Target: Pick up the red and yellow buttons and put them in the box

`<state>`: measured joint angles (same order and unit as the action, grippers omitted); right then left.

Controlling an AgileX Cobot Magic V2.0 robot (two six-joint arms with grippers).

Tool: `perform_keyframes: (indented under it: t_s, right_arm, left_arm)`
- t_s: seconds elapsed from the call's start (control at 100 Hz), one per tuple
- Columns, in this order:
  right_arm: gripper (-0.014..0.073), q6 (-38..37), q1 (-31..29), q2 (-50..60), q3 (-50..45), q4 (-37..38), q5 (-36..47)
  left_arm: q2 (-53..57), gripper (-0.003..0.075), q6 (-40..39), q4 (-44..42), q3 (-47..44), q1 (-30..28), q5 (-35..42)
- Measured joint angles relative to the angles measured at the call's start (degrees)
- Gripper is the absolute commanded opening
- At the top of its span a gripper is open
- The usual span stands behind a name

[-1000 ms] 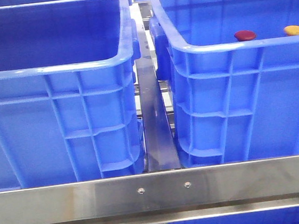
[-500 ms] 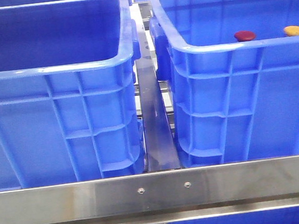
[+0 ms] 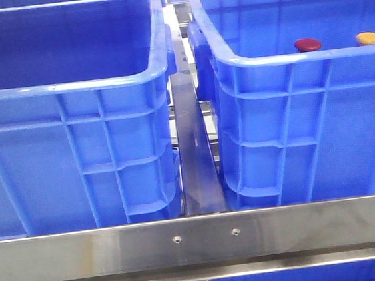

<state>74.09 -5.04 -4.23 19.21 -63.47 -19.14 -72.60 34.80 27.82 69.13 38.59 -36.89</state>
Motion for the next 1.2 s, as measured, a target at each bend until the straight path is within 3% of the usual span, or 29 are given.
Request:
perform_keyframes:
  t_s: [0.27, 0.63, 0.95, 1.2]
  right_arm:
    - [-0.0068, 0.00, 0.00, 0.00, -0.02, 0.00, -2.58]
    - [-0.0068, 0.00, 0.00, 0.00, -0.02, 0.04, -2.95]
    - [-0.0068, 0.00, 0.00, 0.00, -0.02, 0.04, -2.99]
    - [-0.0068, 0.00, 0.00, 0.00, -0.02, 0.04, -2.99]
  left_arm:
    - [15.03, -0.0020, 0.00, 0.00, -17.44, 0.00, 12.58]
    - [31.29, -0.0020, 0.00, 0.56, -36.59, 0.00, 23.83]
    - [37.40, -0.0020, 0.00, 0.68, -45.21, -0.43, 28.72]
    - [37.62, -0.0020, 0.00, 0.13, -48.84, -6.25, 33.53]
